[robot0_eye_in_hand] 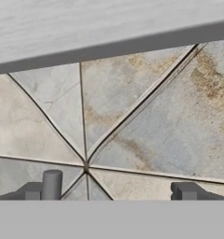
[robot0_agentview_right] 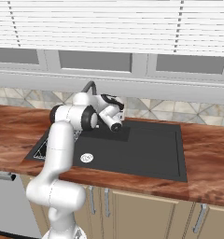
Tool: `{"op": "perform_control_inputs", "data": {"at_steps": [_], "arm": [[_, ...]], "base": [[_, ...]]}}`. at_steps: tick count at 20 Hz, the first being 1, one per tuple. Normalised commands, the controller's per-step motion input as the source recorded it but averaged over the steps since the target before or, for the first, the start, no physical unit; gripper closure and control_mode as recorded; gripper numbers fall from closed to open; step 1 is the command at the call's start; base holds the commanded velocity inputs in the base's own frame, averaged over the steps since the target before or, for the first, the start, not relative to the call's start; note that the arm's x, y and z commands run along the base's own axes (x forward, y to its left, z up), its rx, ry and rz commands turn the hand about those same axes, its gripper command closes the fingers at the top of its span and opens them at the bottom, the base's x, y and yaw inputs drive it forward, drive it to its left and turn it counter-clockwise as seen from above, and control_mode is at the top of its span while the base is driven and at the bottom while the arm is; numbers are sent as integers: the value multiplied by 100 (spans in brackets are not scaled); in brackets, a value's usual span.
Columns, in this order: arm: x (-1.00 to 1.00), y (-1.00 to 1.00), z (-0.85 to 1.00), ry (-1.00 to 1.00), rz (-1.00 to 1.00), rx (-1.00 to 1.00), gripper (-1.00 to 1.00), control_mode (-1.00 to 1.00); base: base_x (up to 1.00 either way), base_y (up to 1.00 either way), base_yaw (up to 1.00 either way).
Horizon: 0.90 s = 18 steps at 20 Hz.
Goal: Soak the sponge with water for a few seconds and then drop it inside the sink.
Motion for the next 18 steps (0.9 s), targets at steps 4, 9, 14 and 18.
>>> {"op": "perform_control_inputs", "data": {"at_steps": [4,9,14,18], "arm": [[0,-43,-37,0,0,2,-100,-100],[0,-40,-42,0,0,4,-100,-100],[0,-41,-50,0,0,6,-100,-100],[0,-40,-52,0,0,6,-100,-100]], "base": [[0,0,0],[0,0,0],[0,0,0],[0,0,0]]}}
